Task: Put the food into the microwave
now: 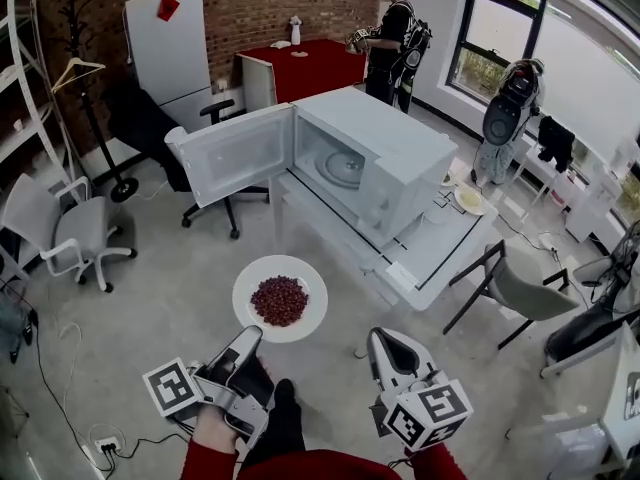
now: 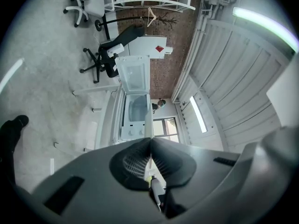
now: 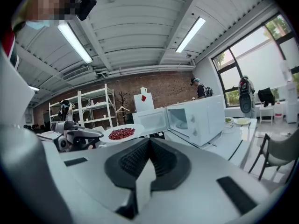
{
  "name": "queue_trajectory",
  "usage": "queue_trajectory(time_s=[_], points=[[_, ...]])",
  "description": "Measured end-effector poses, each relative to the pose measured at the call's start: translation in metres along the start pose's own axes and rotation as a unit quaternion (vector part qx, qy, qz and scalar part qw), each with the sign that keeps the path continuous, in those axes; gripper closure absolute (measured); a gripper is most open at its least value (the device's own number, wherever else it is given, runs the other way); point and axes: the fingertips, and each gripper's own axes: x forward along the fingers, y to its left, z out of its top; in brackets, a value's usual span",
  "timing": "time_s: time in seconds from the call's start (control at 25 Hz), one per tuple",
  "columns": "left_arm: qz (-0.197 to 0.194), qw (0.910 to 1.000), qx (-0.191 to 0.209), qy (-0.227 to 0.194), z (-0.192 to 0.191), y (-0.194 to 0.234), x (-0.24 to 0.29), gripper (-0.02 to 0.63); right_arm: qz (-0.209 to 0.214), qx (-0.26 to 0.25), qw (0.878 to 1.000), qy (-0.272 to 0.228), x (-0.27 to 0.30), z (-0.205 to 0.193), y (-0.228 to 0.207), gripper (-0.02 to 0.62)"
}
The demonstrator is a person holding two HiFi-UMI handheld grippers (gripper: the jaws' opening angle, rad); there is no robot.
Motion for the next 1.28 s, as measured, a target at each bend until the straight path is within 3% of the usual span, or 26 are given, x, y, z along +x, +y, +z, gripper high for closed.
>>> queue_trajectory(time_s=[0.52,1.28], points=[[0.0,0.9981,-0.006,0.062,0.114,0.001,0.101,0.591,-0.036,0.015,0.999,0.025,0.136,0.026,-0.002,0.581],[-0.006,0.9929,-0.023,0.116,0.124,0.039,0.187,0.591,-0.082,0.011,0.995,0.058,0.185,0.013,-0.037,0.581]])
